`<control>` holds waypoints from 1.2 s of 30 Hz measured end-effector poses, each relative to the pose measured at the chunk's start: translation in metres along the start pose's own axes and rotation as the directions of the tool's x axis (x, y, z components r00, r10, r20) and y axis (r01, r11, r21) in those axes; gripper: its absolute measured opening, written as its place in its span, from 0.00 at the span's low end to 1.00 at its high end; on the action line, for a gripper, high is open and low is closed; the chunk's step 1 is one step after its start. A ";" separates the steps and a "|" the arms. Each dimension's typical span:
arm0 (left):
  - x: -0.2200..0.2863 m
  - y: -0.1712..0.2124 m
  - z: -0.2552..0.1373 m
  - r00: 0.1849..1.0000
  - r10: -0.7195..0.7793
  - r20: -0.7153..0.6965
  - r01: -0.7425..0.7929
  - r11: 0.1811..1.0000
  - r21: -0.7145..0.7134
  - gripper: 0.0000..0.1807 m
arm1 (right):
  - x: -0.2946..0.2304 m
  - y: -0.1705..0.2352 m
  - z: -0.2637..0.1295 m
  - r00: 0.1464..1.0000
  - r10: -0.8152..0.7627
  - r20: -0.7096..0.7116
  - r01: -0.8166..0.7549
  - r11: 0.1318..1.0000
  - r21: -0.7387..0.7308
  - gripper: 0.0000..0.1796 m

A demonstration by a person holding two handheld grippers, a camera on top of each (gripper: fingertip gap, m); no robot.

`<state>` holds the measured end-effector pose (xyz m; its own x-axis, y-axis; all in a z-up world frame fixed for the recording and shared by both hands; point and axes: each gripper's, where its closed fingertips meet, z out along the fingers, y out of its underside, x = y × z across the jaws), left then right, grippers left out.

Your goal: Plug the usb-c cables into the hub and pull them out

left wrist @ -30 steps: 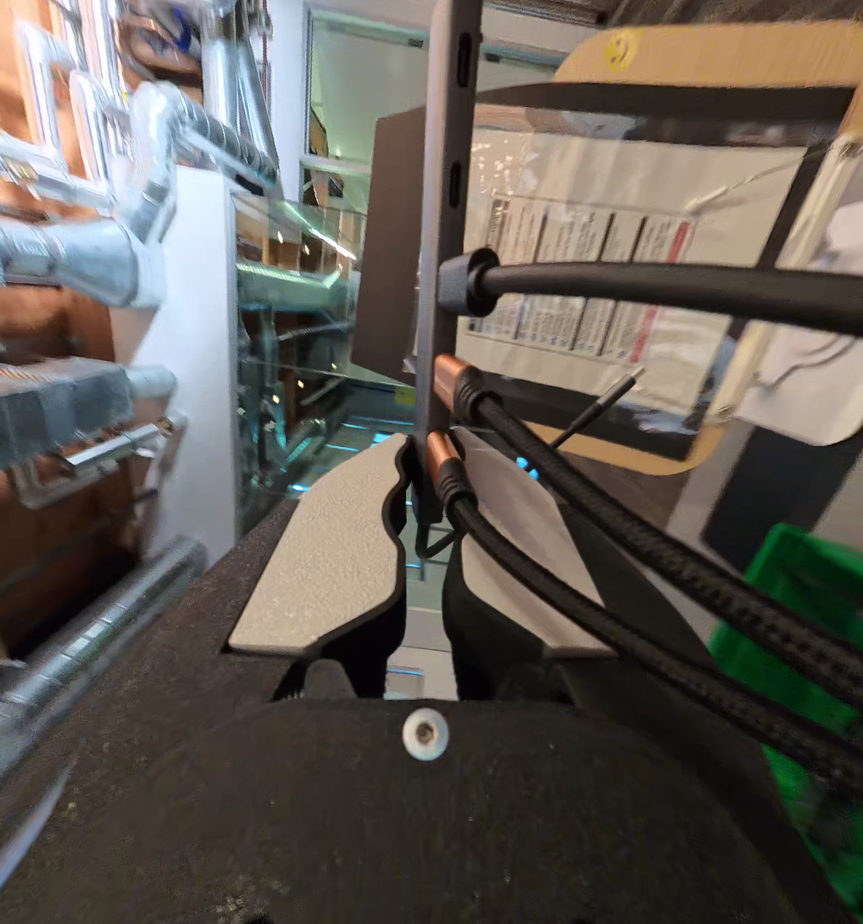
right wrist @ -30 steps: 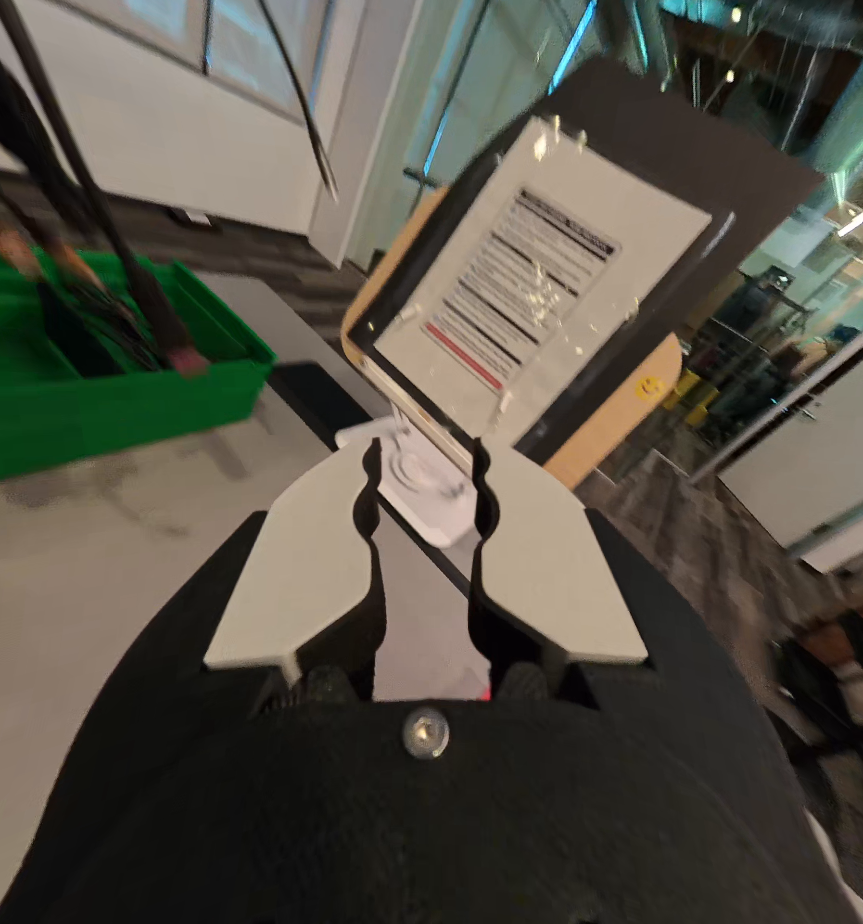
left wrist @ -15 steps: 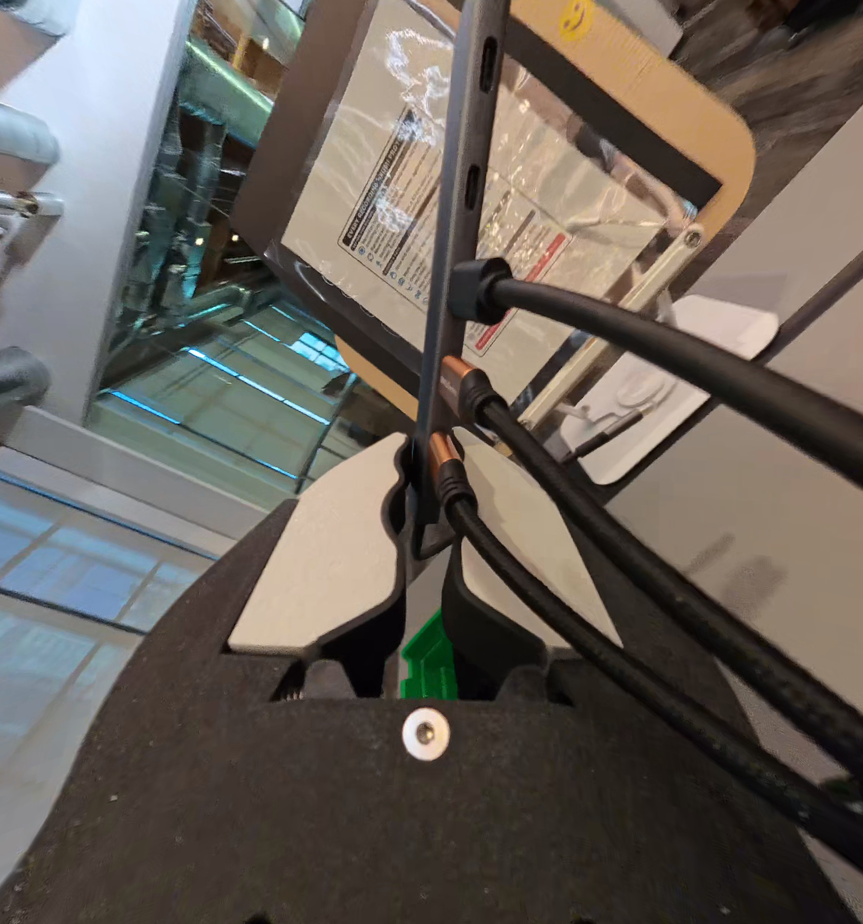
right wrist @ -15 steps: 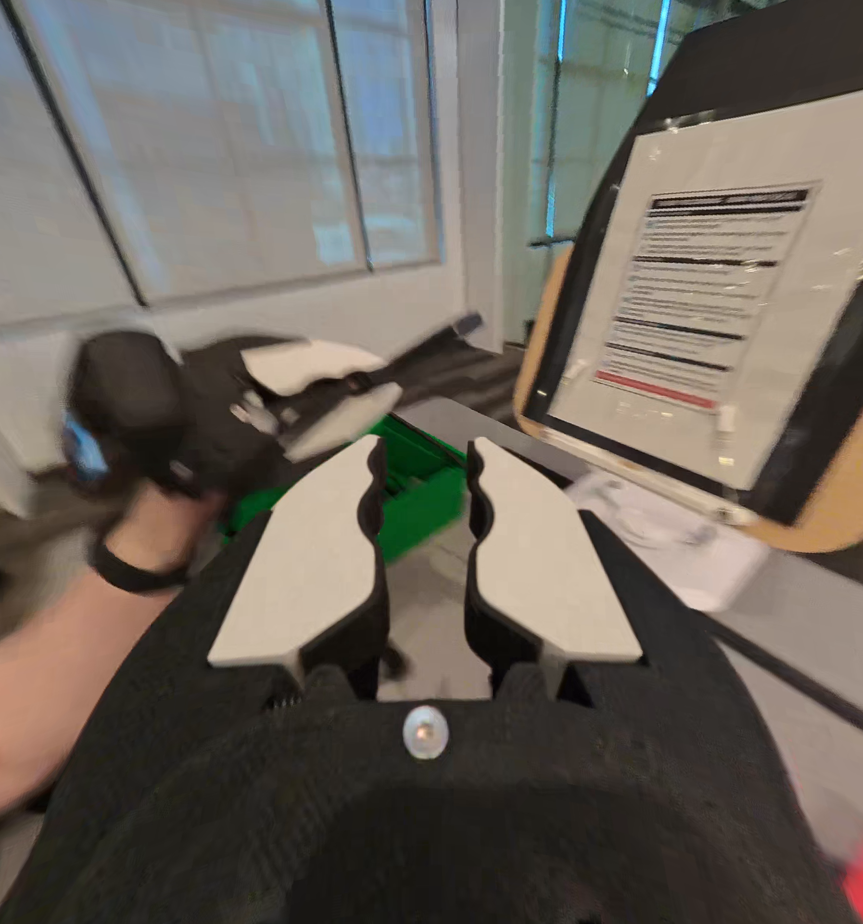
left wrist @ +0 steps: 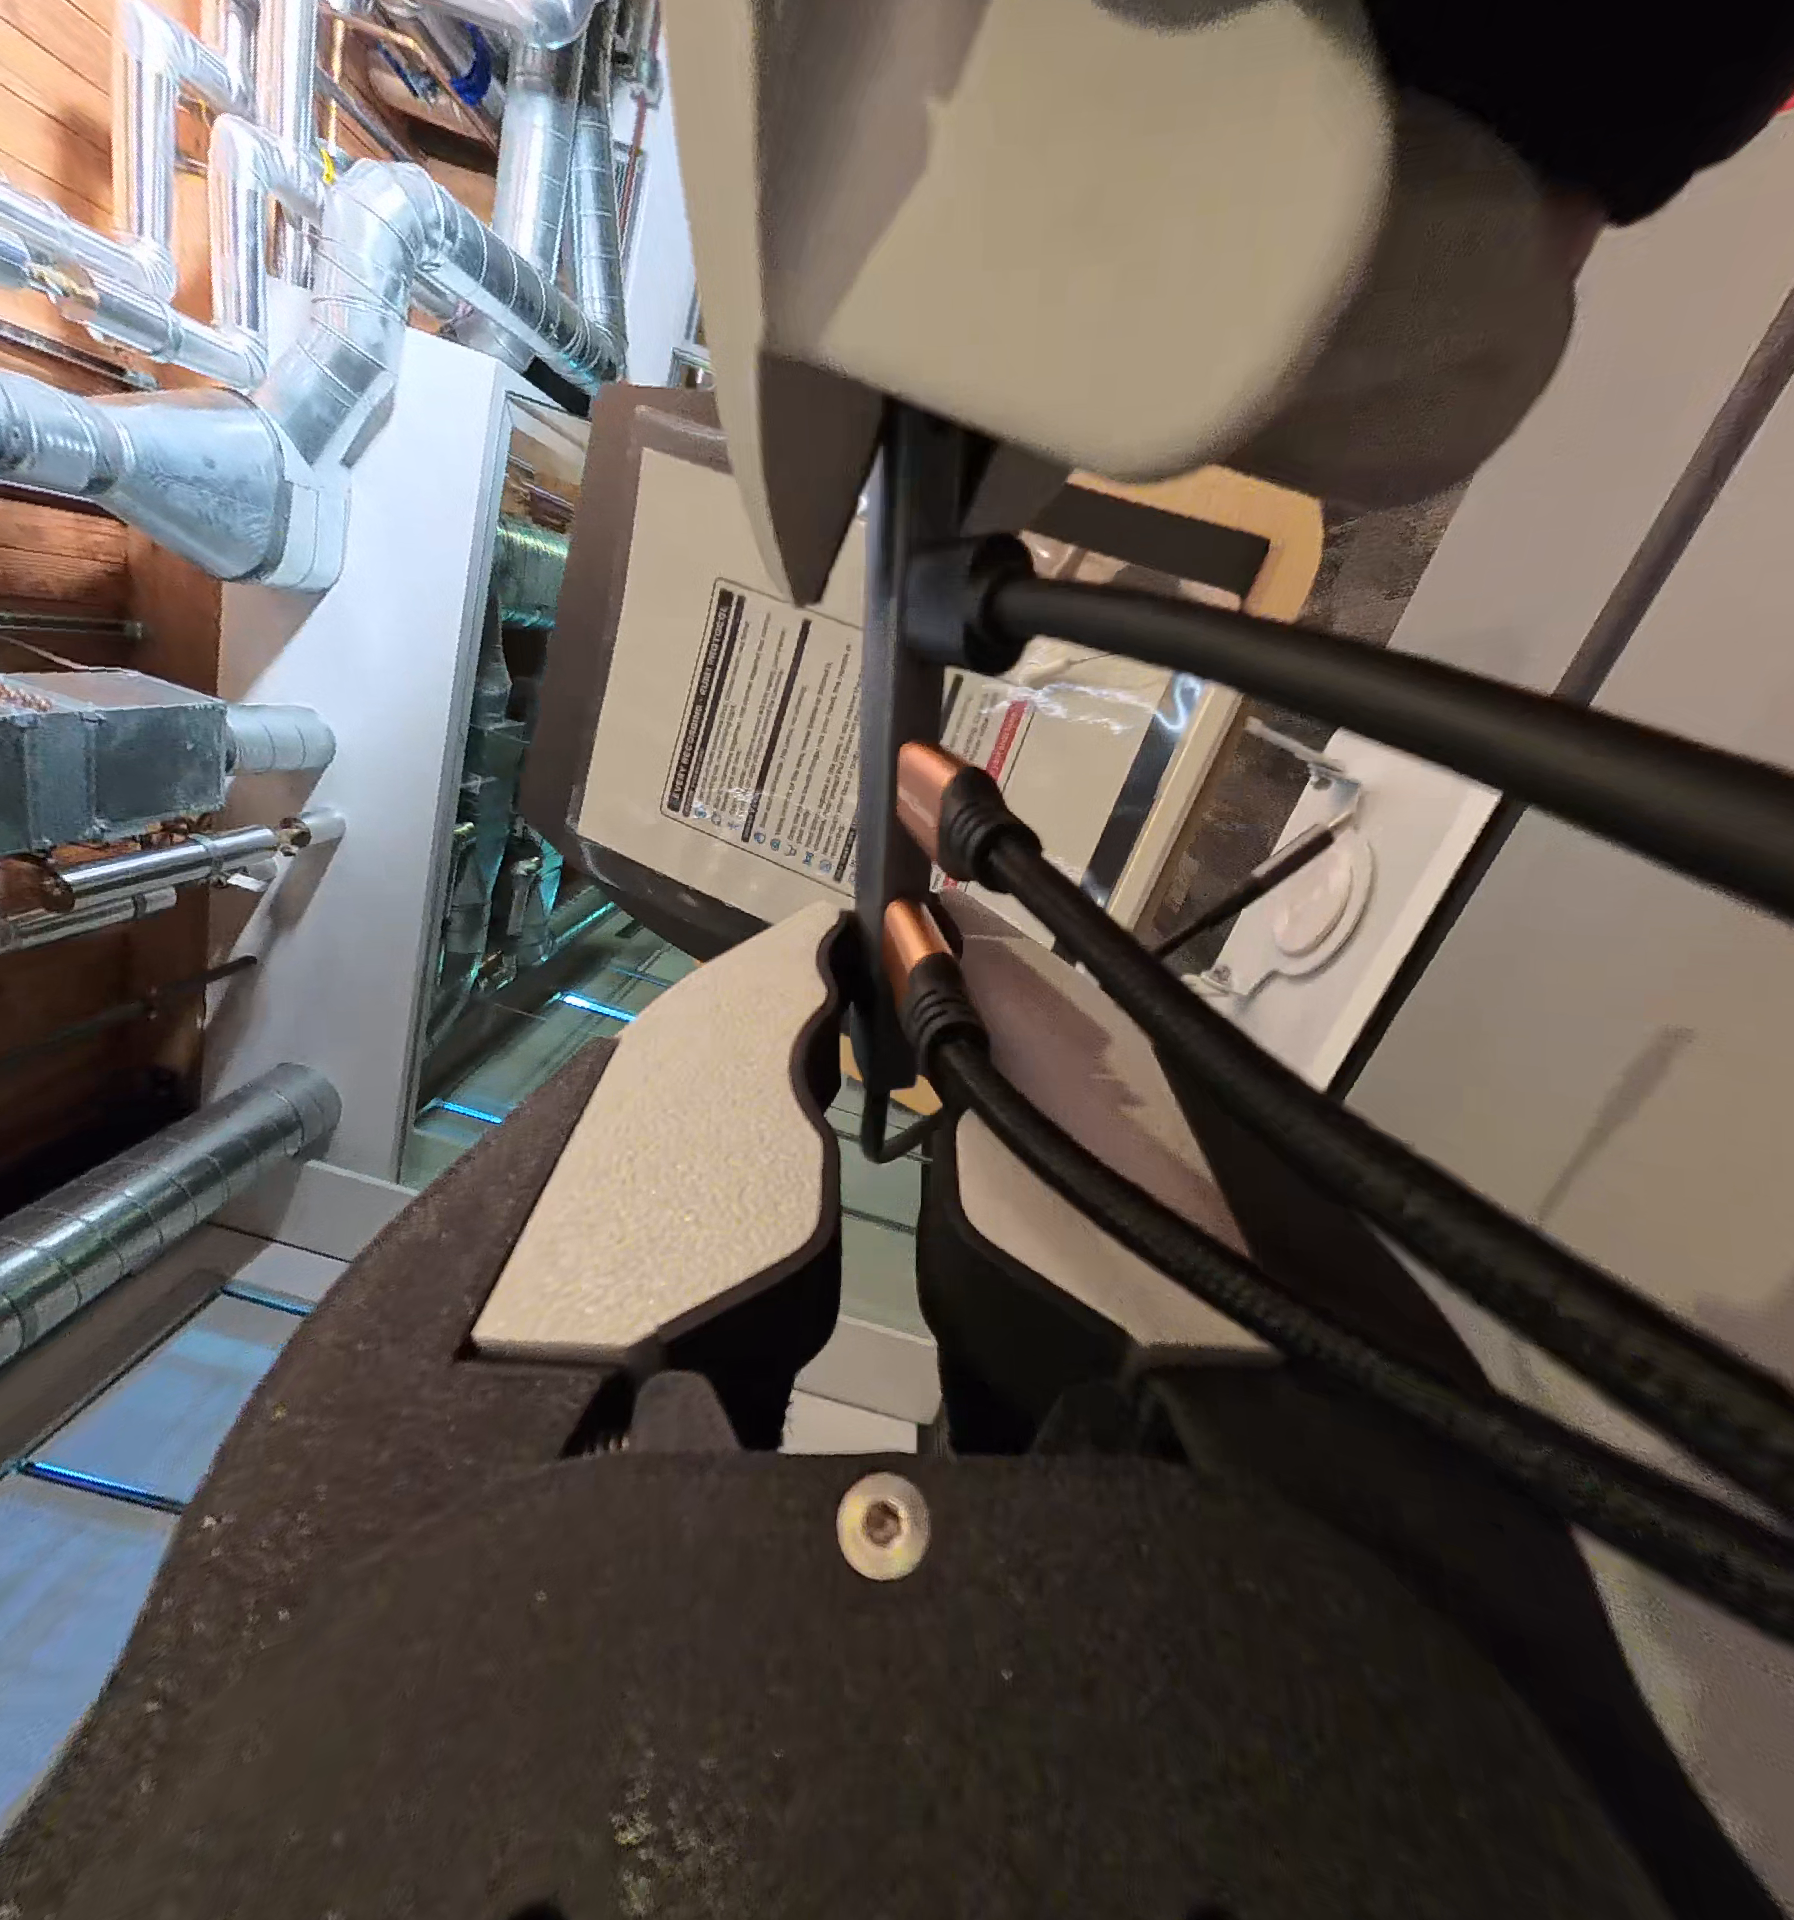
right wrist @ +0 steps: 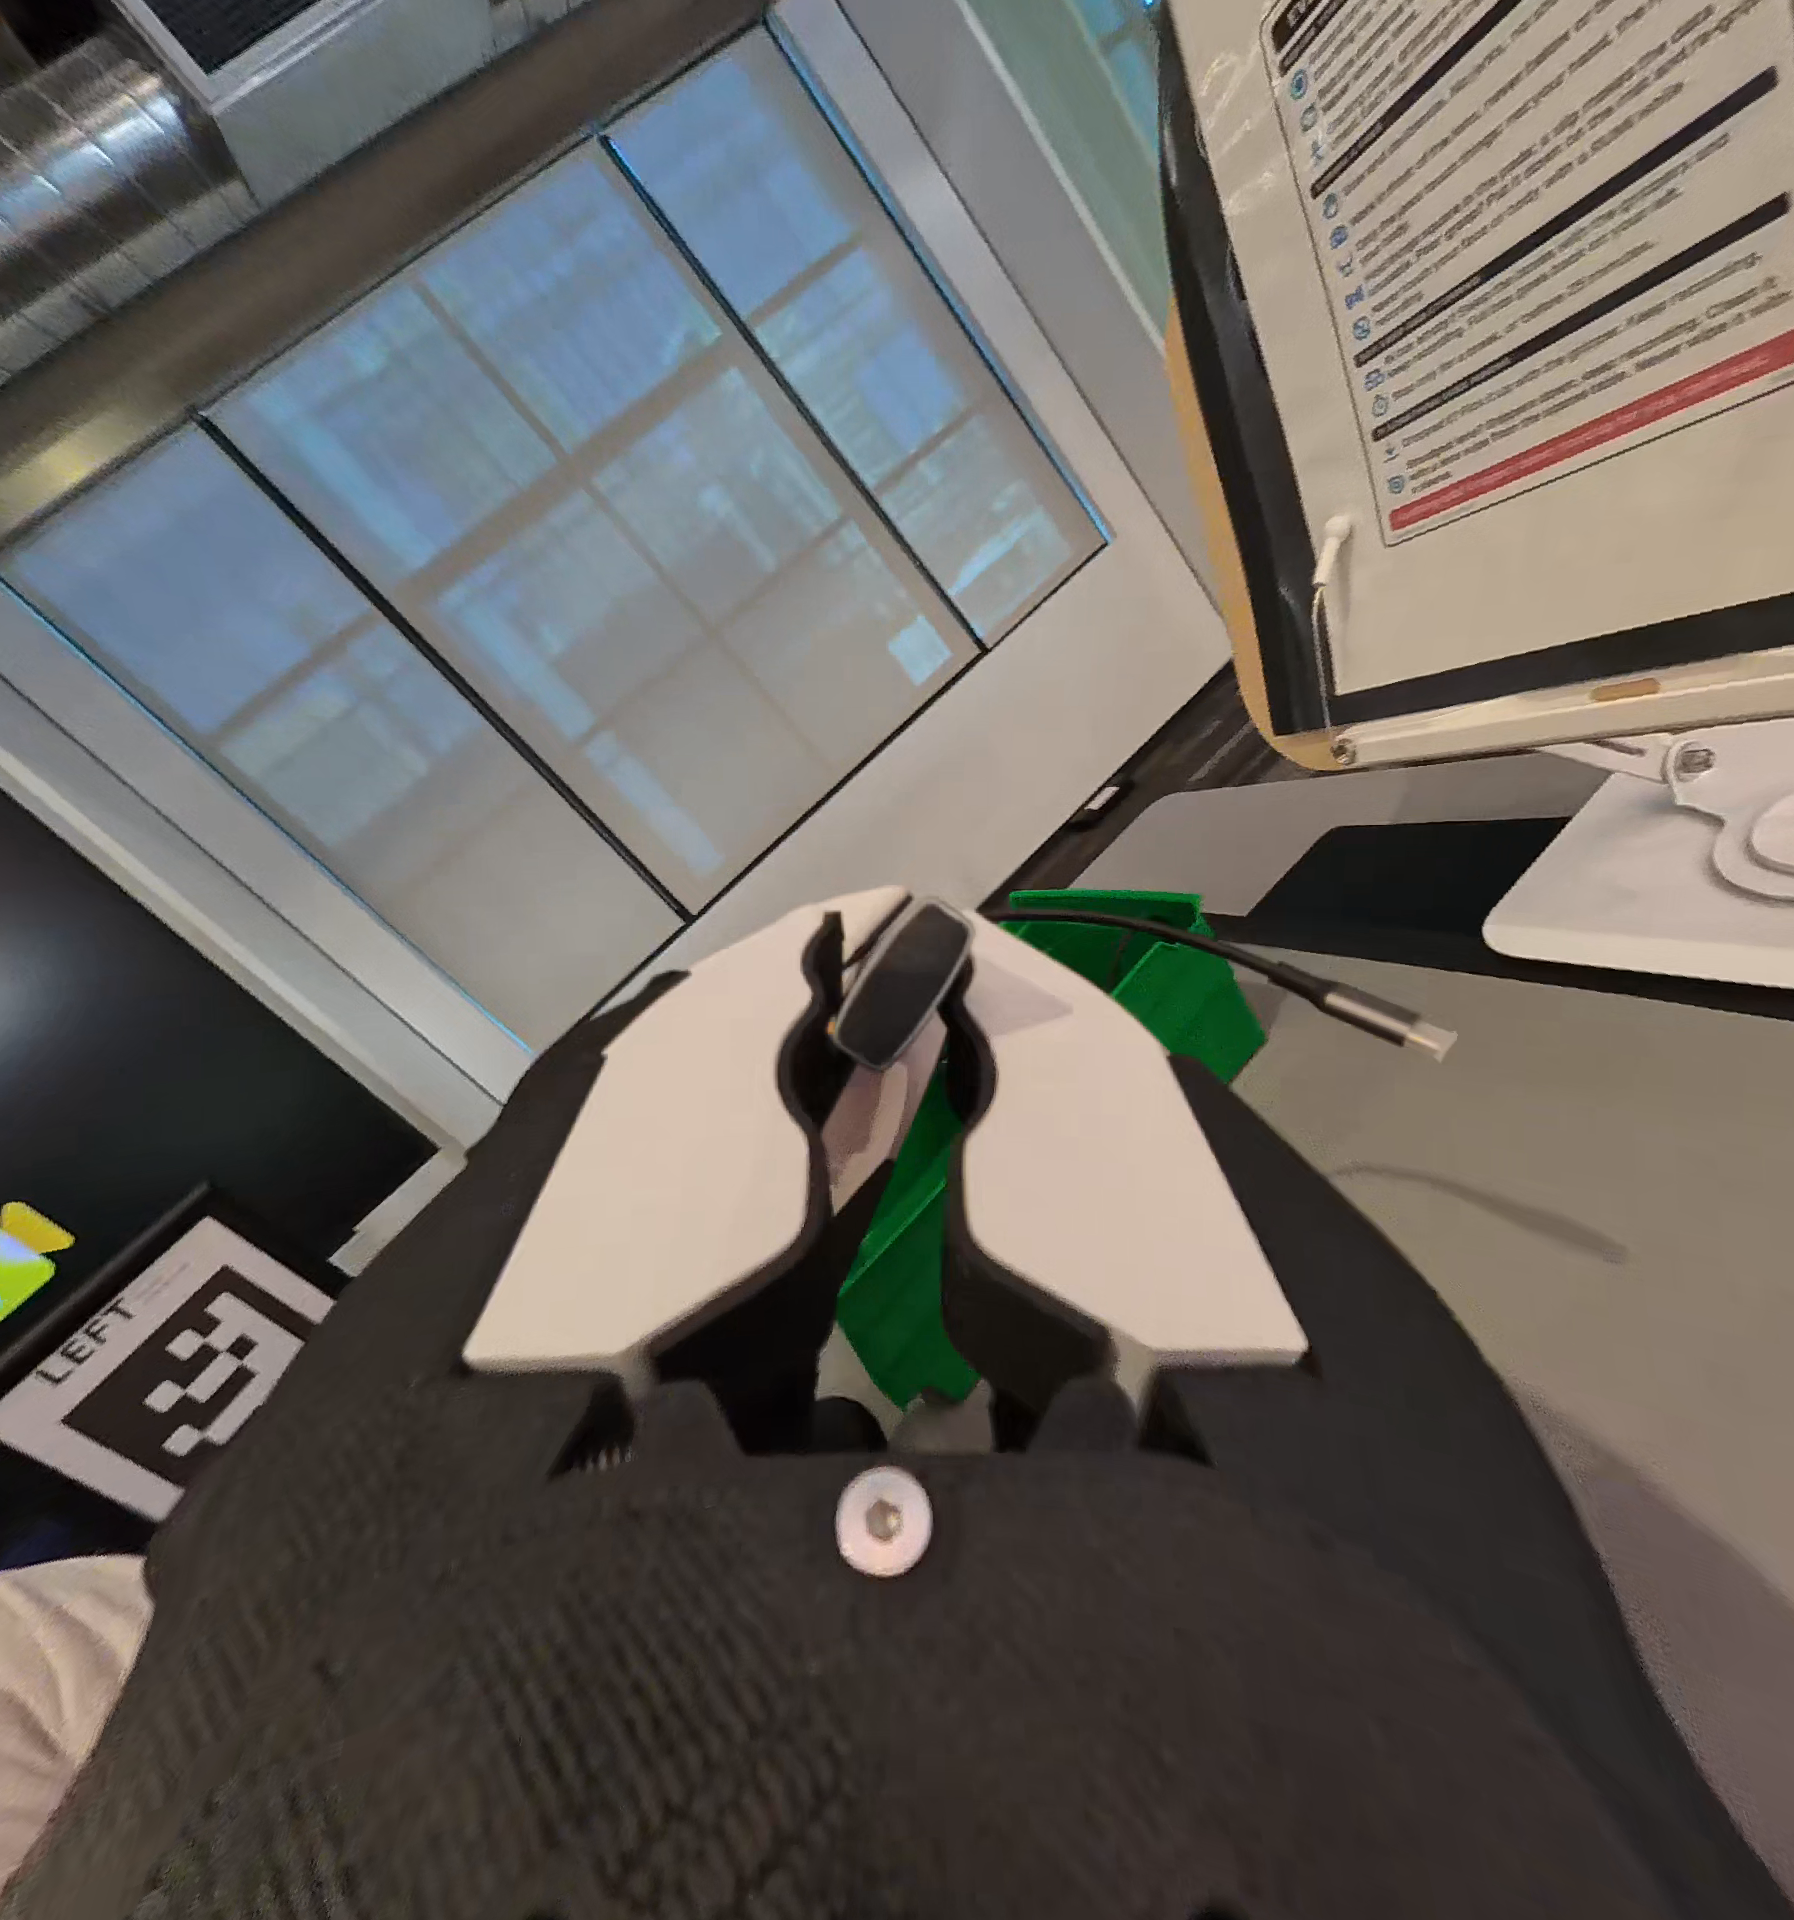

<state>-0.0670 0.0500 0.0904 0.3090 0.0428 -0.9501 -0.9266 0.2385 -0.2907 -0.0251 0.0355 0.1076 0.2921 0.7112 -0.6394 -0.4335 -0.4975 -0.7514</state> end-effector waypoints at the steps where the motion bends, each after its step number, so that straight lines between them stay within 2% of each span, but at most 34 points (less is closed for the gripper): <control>1: 0.003 -0.001 0.000 1.000 0.000 -0.011 0.000 1.000 0.000 0.06 | 0.001 0.000 -0.001 1.000 0.019 0.010 -0.019 1.000 -0.012 0.09; 4: 0.026 -0.009 -0.004 0.980 -0.027 -0.198 0.037 0.998 0.046 0.17 | 0.005 0.001 -0.005 1.000 0.019 0.022 -0.018 0.998 -0.055 0.07; 7: 0.049 -0.013 -0.026 0.866 -0.109 -0.489 0.161 0.985 0.065 0.27 | 0.003 0.001 -0.010 0.997 0.042 0.072 -0.034 0.993 -0.111 0.06; 9: 0.054 -0.010 -0.040 0.753 -0.195 -0.629 0.264 0.964 0.018 0.34 | 0.004 0.005 -0.013 0.997 0.031 0.075 -0.018 0.986 -0.166 0.06; 11: 0.048 -0.011 -0.048 0.644 -0.285 -0.710 0.398 0.917 -0.007 0.33 | 0.001 0.014 -0.015 0.997 0.003 0.077 0.016 0.969 -0.248 0.06; 12: 0.043 -0.015 -0.052 0.583 -0.330 -0.742 0.482 0.876 -0.011 0.33 | -0.001 0.017 -0.015 0.997 -0.006 0.083 0.028 0.962 -0.273 0.06; 14: 0.039 -0.025 -0.060 0.408 -0.400 -0.821 0.632 0.772 -0.063 0.32 | -0.006 0.022 -0.017 0.995 -0.019 0.095 0.048 0.948 -0.314 0.06; 17: 0.043 -0.039 -0.076 0.140 -0.394 -0.908 0.725 0.666 -0.178 0.32 | -0.010 0.023 -0.018 0.993 -0.054 0.103 0.085 0.943 -0.322 0.06; 19: 0.046 -0.044 -0.080 0.068 -0.379 -0.923 0.732 0.647 -0.212 0.31 | -0.012 0.020 -0.020 0.993 -0.055 0.109 0.086 0.947 -0.311 0.06; 20: 0.048 -0.043 -0.077 0.084 -0.384 -0.920 0.721 0.660 -0.209 0.32 | -0.012 0.018 -0.021 0.993 -0.049 0.108 0.079 0.951 -0.298 0.06; 21: 0.049 -0.040 -0.072 0.138 -0.397 -0.907 0.704 0.683 -0.192 0.32 | -0.010 0.015 -0.022 0.994 -0.042 0.103 0.070 0.956 -0.284 0.06; 24: 0.044 -0.035 -0.054 0.407 -0.413 -0.815 0.637 0.768 -0.071 0.30 | -0.007 0.006 -0.024 0.996 -0.004 0.093 0.025 0.972 -0.235 0.06; 27: 0.035 -0.040 -0.045 0.572 -0.400 -0.716 0.592 0.806 0.023 0.24 | -0.003 0.002 -0.024 0.997 0.012 0.073 0.003 0.980 -0.199 0.06; 29: 0.035 -0.045 -0.042 0.633 -0.374 -0.677 0.568 0.819 0.079 0.16 | -0.002 -0.001 -0.025 0.997 0.025 0.072 -0.012 0.984 -0.175 0.06; 31: 0.039 -0.043 -0.037 0.676 -0.354 -0.646 0.536 0.838 0.103 0.16 | -0.002 -0.005 -0.026 0.995 0.054 0.087 -0.041 0.988 -0.149 0.06; 36: 0.040 -0.046 -0.030 0.679 -0.386 -0.625 0.586 0.797 0.144 0.16 | -0.001 -0.012 -0.030 0.988 0.104 0.114 -0.090 0.989 -0.116 0.06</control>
<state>-0.0181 0.0118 0.0621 0.4335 -0.6692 -0.6035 -0.5267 0.3553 -0.7722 0.0056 0.0252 0.1123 0.1469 0.7076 -0.6911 -0.3568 -0.6138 -0.7043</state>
